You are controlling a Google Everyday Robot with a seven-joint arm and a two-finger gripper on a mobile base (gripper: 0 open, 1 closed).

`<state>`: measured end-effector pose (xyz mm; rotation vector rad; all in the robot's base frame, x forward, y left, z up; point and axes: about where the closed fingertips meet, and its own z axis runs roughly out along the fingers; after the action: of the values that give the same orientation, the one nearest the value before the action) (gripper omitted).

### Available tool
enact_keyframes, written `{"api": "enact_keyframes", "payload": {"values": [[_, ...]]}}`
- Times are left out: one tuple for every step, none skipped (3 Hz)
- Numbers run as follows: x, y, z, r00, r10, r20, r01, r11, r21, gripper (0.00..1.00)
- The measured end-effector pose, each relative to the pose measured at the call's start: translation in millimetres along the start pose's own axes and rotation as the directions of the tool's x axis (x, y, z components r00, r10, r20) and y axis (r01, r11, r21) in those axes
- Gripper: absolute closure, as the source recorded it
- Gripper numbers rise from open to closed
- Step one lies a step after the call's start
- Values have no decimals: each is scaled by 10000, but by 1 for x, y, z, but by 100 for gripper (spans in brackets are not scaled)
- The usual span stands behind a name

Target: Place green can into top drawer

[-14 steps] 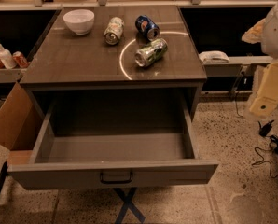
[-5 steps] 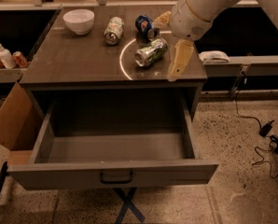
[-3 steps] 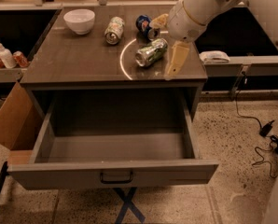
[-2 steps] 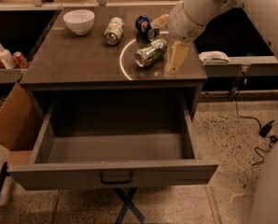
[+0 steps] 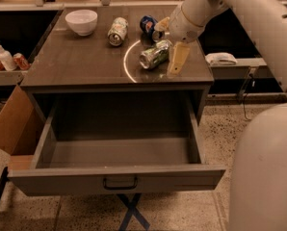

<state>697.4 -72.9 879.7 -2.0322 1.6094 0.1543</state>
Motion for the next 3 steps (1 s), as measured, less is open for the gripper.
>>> {"api": "enact_keyframes", "payload": {"values": [[3, -8, 12, 9999, -49, -100, 47, 9998, -185, 0], [7, -12, 28, 9999, -35, -116, 29, 9987, -508, 0], [10, -14, 39, 9999, 22, -100, -29, 9972, -744, 19]]}}
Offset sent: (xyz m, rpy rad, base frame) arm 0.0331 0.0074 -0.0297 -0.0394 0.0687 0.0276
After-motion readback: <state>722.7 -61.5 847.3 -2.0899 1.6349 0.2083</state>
